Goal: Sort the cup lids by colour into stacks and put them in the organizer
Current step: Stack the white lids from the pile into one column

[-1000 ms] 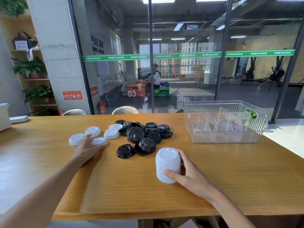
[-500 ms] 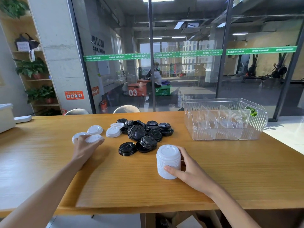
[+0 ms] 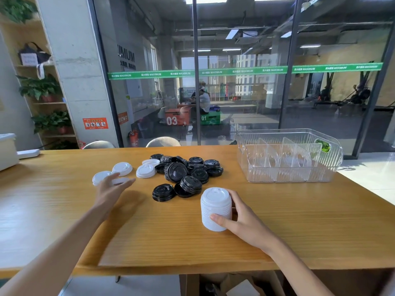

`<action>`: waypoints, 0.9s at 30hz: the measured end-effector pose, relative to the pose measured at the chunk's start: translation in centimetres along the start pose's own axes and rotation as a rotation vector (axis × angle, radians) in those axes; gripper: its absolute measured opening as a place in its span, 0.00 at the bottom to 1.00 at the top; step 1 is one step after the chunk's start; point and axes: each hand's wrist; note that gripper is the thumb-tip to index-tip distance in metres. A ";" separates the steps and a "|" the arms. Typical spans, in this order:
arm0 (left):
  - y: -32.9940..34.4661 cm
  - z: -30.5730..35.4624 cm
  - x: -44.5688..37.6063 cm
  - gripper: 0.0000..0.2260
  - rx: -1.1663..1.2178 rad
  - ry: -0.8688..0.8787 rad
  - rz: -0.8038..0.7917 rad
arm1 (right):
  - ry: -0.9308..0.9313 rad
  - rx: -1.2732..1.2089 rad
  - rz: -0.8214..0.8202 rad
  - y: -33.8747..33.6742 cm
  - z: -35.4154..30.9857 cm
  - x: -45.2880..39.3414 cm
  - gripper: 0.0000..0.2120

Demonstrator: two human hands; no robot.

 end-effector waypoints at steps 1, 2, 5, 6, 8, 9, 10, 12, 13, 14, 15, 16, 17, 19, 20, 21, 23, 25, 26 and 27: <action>0.1 0.2 0.2 0.35 0.046 0.001 -0.019 | 0.001 -0.001 -0.001 0.0 0.0 0.0 0.31; 0.3 0.3 0.4 0.32 0.092 0.002 -0.037 | 0.002 0.000 -0.002 0.0 -0.1 0.0 0.31; 0.9 0.9 0.9 0.22 0.224 -0.012 -0.061 | 0.000 -0.001 -0.002 0.1 -0.1 0.1 0.32; 1.2 1.3 1.2 0.17 0.254 -0.006 -0.059 | 0.001 0.000 -0.002 0.1 -0.1 0.1 0.32; 2.0 2.1 2.2 0.12 0.271 0.054 -0.076 | 0.000 0.003 -0.002 0.0 -0.1 0.1 0.32; 2.6 2.5 2.7 0.14 0.267 0.092 -0.095 | 0.000 0.004 -0.003 0.0 -0.1 0.1 0.32; 3.1 2.9 3.1 0.15 0.258 0.124 -0.112 | 0.000 0.004 -0.005 0.0 -0.1 0.1 0.32; 4.2 4.0 4.2 0.17 0.252 0.186 -0.136 | -0.001 0.003 -0.005 0.1 -0.2 0.1 0.31; 4.8 4.6 4.7 0.17 0.249 0.213 -0.142 | -0.003 0.002 -0.003 0.1 -0.2 0.1 0.31; 5.3 5.2 5.2 0.18 0.243 0.234 -0.147 | -0.003 0.001 -0.001 0.1 -0.2 0.1 0.31; 5.9 5.8 5.8 0.19 0.237 0.249 -0.151 | -0.002 -0.001 -0.001 0.1 -0.2 0.1 0.31; 6.3 6.2 6.3 0.19 0.240 0.258 -0.157 | 0.001 -0.003 -0.003 0.1 -0.3 0.1 0.31; 6.7 6.6 6.8 0.20 0.253 0.258 -0.166 | 0.003 -0.004 -0.006 0.1 -0.3 0.2 0.31; 7.5 7.1 7.9 0.22 0.296 0.245 -0.207 | 0.005 -0.001 -0.006 0.1 -0.3 0.2 0.31; 7.9 7.3 8.4 0.22 0.313 0.242 -0.231 | 0.006 -0.001 -0.004 0.1 -0.3 0.2 0.31; 8.3 7.5 9.0 0.23 0.327 0.238 -0.255 | 0.006 -0.002 -0.003 0.1 -0.3 0.2 0.31; 8.9 7.7 9.9 0.25 0.351 0.224 -0.307 | 0.006 0.000 -0.002 0.1 -0.3 0.2 0.31; 9.4 7.9 10.9 0.26 0.360 0.217 -0.360 | 0.008 0.000 -0.006 0.1 -0.3 0.2 0.32; 9.6 7.9 11.5 0.27 0.369 0.225 -0.383 | 0.007 0.000 -0.007 0.1 -0.3 0.2 0.32; 9.7 7.9 12.0 0.27 0.384 0.234 -0.403 | 0.008 0.001 -0.006 0.1 -0.4 0.2 0.32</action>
Point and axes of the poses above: each hand's wrist, its own x-axis away from the middle knuckle, its own y-axis out of the palm, z = x × y, and after that the axes turned 11 degrees about x, right-handed
